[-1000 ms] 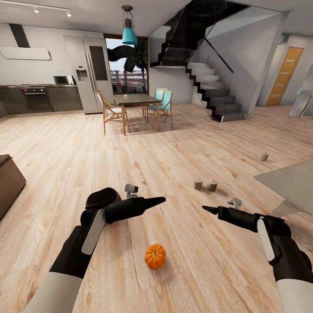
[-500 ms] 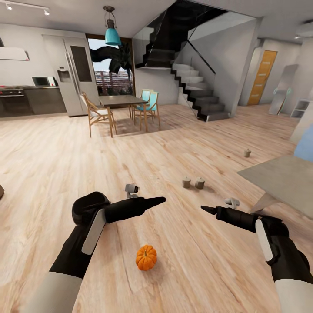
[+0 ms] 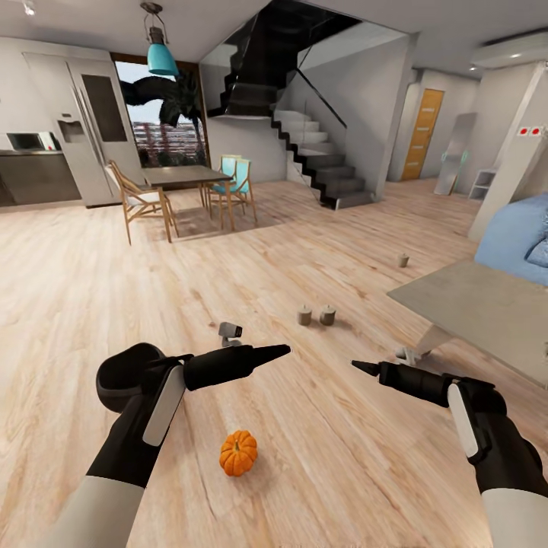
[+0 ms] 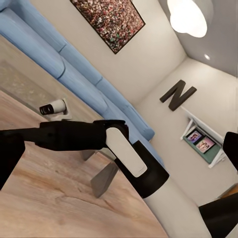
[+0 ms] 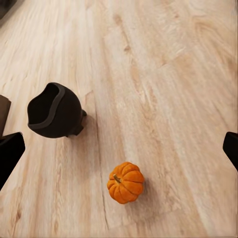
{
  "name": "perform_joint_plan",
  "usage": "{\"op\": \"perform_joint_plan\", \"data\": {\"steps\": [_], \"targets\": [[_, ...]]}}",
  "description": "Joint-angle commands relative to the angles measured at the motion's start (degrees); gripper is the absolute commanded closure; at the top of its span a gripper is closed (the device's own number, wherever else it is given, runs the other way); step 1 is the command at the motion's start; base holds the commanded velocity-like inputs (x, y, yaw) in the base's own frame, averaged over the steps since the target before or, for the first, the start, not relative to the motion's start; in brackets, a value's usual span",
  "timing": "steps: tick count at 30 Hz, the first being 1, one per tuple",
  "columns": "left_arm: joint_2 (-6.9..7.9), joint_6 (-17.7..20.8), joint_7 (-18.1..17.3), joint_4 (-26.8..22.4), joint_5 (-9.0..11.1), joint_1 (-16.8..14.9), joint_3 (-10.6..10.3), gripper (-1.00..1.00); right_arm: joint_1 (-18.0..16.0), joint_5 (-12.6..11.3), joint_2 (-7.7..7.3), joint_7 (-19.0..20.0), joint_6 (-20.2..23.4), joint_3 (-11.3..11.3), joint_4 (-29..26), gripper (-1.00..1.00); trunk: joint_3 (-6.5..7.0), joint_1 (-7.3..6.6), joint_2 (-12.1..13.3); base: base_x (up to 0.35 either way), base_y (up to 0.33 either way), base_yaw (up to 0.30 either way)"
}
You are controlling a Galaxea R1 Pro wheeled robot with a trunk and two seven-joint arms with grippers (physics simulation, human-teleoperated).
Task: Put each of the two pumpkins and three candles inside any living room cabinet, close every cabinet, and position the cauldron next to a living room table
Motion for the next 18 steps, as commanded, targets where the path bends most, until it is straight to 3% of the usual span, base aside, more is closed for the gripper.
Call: {"op": "perform_joint_plan", "data": {"steps": [1,18], "targets": [[0.0,0.0,0.0,0.0,0.0,0.0,0.0,-1.0,0.0,0.0,0.0,0.0,0.0,0.0,0.0,-1.0,-0.08,0.0,0.0,0.0,0.0,-0.168],[0.0,0.0,0.0,0.0,0.0,0.0,0.0,-1.0,0.0,0.0,0.0,0.0,0.0,-0.1,0.0,-1.0,-1.33,0.0,0.0,0.007,-0.005,-0.175]]}}
